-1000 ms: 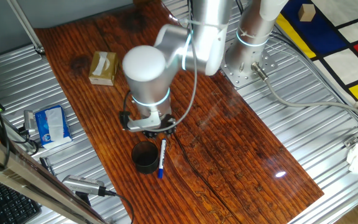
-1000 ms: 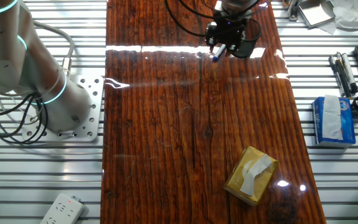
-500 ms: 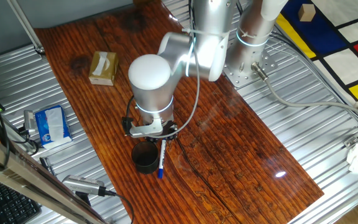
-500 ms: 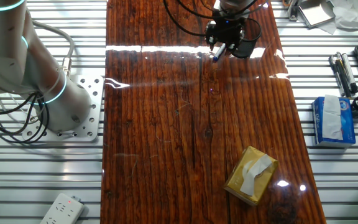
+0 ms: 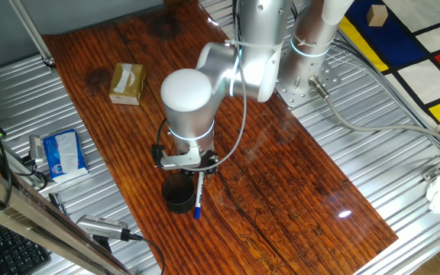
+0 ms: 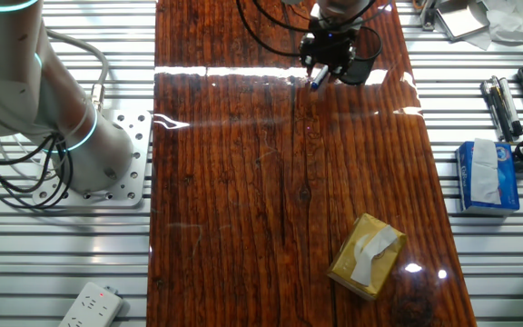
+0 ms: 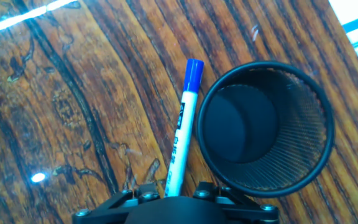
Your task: Put the pen into the pen holder
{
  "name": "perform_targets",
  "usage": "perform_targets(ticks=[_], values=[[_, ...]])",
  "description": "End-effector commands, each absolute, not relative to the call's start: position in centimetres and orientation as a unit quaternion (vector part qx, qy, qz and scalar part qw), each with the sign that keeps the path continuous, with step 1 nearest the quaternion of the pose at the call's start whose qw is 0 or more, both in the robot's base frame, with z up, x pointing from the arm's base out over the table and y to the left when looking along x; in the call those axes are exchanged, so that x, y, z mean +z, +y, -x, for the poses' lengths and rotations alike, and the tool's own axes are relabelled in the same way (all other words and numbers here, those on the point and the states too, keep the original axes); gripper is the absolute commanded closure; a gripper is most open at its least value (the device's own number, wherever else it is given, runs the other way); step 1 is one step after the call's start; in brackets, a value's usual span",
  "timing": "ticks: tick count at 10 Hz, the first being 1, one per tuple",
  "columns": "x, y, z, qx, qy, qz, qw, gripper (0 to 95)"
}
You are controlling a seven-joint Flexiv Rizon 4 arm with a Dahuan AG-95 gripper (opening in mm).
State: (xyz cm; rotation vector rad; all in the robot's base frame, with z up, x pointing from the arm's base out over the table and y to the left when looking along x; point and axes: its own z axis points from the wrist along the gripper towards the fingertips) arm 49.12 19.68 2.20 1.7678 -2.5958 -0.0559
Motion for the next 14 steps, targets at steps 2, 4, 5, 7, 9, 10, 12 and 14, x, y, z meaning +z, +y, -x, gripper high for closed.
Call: perform_targets(ticks=[2, 4, 5, 7, 9, 10, 12, 14], values=[[1.98, 19.89, -49.07, -0.016, -0.828, -0.560, -0.004, 57.0], [1.93, 19.89, -49.06, -0.014, -0.827, -0.562, -0.003, 57.0], [1.89, 19.88, -49.06, -0.014, -0.827, -0.562, -0.003, 57.0], [1.77, 19.87, -49.07, -0.014, -0.827, -0.562, -0.005, 57.0], [1.44, 19.83, -49.06, -0.012, -0.826, -0.564, -0.007, 57.0], [1.36, 19.83, -49.05, -0.011, -0.826, -0.564, -0.007, 57.0], [1.25, 19.85, -49.00, -0.010, -0.825, -0.565, -0.008, 57.0], [1.17, 19.86, -48.94, -0.010, -0.826, -0.564, -0.009, 76.0]])
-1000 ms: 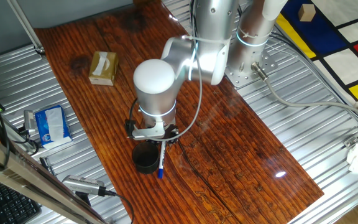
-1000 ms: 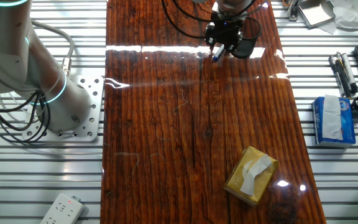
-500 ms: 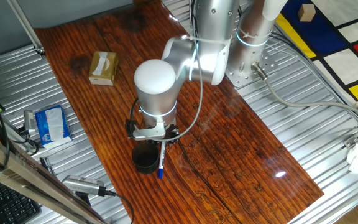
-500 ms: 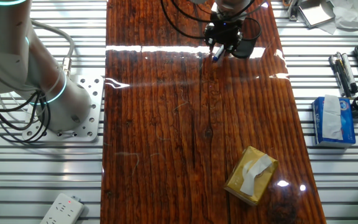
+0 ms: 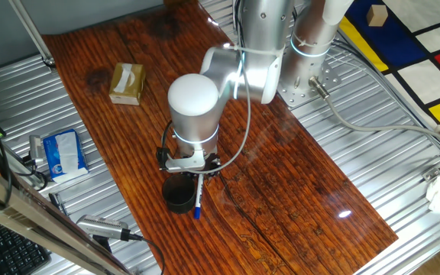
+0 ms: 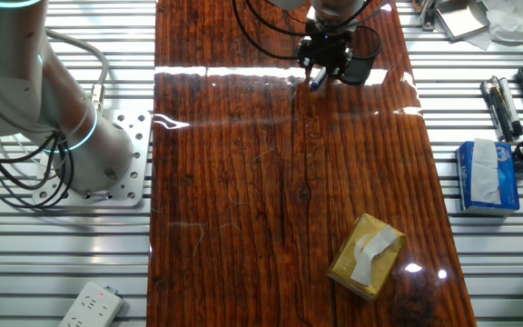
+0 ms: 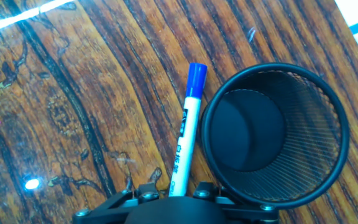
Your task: Put the pen into the pen holder
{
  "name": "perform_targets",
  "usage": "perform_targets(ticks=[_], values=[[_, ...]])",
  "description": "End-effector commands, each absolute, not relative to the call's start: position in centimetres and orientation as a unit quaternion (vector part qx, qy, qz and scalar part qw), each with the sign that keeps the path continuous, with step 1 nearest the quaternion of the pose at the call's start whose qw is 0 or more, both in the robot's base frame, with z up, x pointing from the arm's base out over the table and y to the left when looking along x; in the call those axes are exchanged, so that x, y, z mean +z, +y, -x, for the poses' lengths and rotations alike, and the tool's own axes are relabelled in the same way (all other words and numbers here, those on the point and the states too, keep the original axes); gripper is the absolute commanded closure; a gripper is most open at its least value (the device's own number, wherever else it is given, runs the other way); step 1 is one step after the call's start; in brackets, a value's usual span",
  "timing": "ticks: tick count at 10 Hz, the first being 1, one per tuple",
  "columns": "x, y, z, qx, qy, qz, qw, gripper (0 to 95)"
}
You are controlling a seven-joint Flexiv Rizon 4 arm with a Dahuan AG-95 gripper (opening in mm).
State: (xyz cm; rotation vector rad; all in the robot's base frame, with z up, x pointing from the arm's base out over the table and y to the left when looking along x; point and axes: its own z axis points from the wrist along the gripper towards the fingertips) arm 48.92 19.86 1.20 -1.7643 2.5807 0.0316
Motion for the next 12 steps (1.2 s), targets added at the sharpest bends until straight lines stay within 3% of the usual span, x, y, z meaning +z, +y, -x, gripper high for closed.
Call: perform_targets(ticks=[1, 4, 5, 12], values=[[1.16, 19.86, -48.94, 0.009, 0.826, 0.564, 0.009, 76.0], [1.16, 19.86, -48.93, 0.009, 0.826, 0.563, 0.010, 76.0], [1.16, 19.86, -48.93, 0.009, 0.826, 0.563, 0.010, 95.0], [1.49, 19.78, -48.85, 0.008, 0.826, 0.564, 0.008, 95.0]])
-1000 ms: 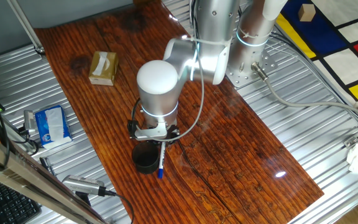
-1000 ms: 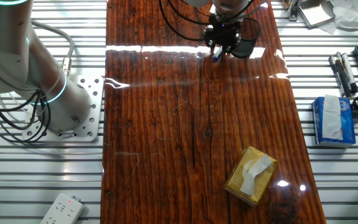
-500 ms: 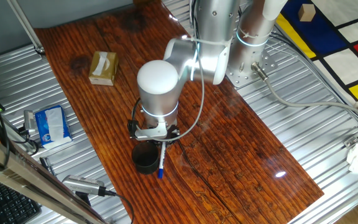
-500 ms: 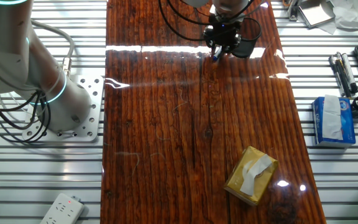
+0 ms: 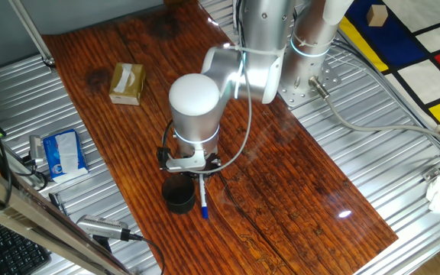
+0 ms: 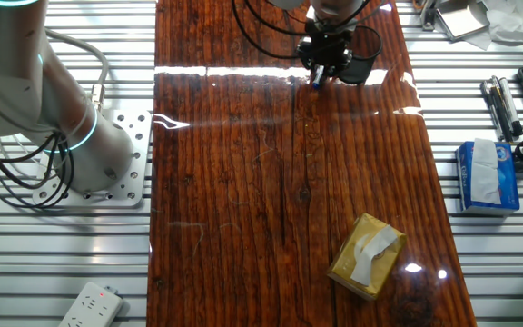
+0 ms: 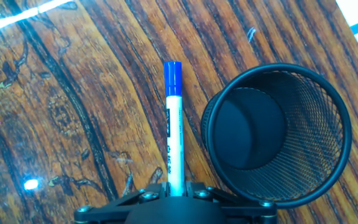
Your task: Put the pen into the pen holder
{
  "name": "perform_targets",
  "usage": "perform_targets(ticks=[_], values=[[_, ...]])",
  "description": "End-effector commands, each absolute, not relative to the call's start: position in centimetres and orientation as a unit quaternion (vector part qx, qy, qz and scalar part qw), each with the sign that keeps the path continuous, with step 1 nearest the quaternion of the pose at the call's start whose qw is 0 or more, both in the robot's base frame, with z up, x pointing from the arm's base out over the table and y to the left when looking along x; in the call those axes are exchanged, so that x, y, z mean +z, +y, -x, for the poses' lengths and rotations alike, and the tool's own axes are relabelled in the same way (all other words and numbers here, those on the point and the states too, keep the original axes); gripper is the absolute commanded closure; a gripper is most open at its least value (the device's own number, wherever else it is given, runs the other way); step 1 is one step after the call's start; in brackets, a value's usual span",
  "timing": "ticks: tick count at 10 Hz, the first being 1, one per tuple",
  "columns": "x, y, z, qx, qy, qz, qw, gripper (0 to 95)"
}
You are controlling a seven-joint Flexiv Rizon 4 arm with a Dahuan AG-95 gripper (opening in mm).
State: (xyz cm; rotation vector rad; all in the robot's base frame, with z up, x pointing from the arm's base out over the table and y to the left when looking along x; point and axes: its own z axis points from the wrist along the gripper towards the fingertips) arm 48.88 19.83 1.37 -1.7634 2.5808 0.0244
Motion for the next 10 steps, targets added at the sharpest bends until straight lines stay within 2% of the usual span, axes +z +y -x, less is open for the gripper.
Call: perform_targets(ticks=[1, 10], values=[[1.6, 19.7, -48.8, 0.008, 0.826, 0.564, 0.007, 95.0], [4.2, 17.3, -47.3, 0.010, 0.824, 0.566, 0.001, 95.0]])
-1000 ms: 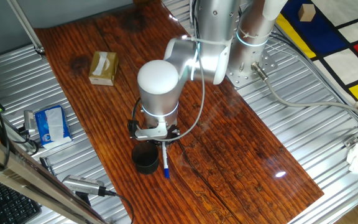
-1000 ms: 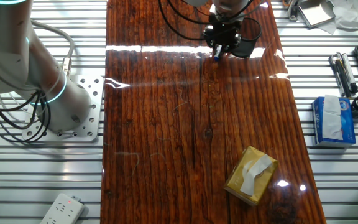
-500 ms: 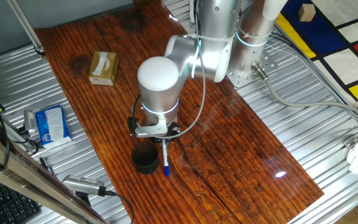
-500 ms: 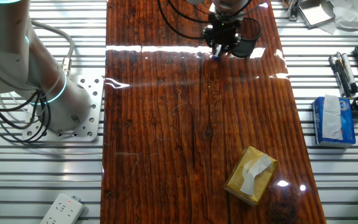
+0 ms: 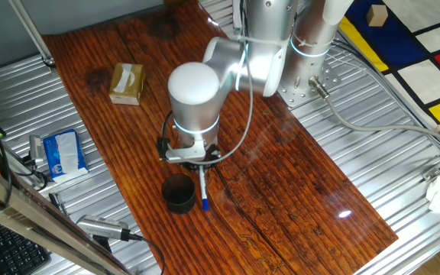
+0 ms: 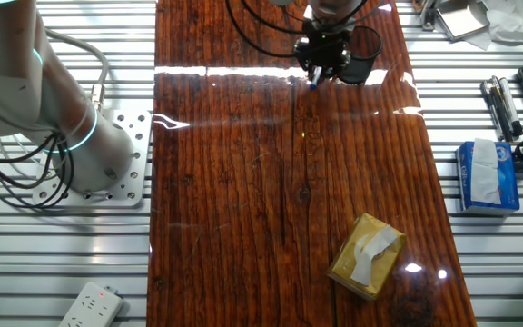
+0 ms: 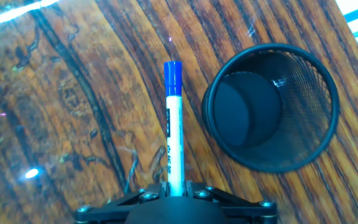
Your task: Put the pen into the pen holder
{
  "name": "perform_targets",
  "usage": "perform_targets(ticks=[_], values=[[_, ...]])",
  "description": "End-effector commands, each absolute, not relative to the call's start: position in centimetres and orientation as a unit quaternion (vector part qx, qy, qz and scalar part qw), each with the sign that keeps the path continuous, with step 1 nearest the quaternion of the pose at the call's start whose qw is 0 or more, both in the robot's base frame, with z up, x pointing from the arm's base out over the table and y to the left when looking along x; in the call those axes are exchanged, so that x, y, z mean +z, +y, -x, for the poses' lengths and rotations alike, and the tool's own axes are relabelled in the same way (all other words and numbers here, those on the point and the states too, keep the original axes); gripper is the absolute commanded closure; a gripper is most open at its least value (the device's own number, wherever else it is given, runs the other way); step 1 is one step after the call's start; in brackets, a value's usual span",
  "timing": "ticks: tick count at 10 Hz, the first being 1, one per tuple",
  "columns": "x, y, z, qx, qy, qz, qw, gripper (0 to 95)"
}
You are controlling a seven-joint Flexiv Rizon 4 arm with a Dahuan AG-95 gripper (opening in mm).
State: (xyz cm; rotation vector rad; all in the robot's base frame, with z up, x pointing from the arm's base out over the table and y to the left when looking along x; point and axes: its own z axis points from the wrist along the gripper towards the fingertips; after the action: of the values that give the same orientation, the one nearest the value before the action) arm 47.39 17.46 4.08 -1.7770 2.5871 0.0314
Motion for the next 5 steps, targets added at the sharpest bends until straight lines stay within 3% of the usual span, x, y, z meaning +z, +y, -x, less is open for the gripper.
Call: perform_targets(ticks=[1, 5], values=[[4.8, 16.8, -47.0, 0.011, 0.823, 0.567, -0.001, 95.0], [6.7, 14.8, -46.2, 0.012, 0.818, 0.575, -0.007, 95.0]])
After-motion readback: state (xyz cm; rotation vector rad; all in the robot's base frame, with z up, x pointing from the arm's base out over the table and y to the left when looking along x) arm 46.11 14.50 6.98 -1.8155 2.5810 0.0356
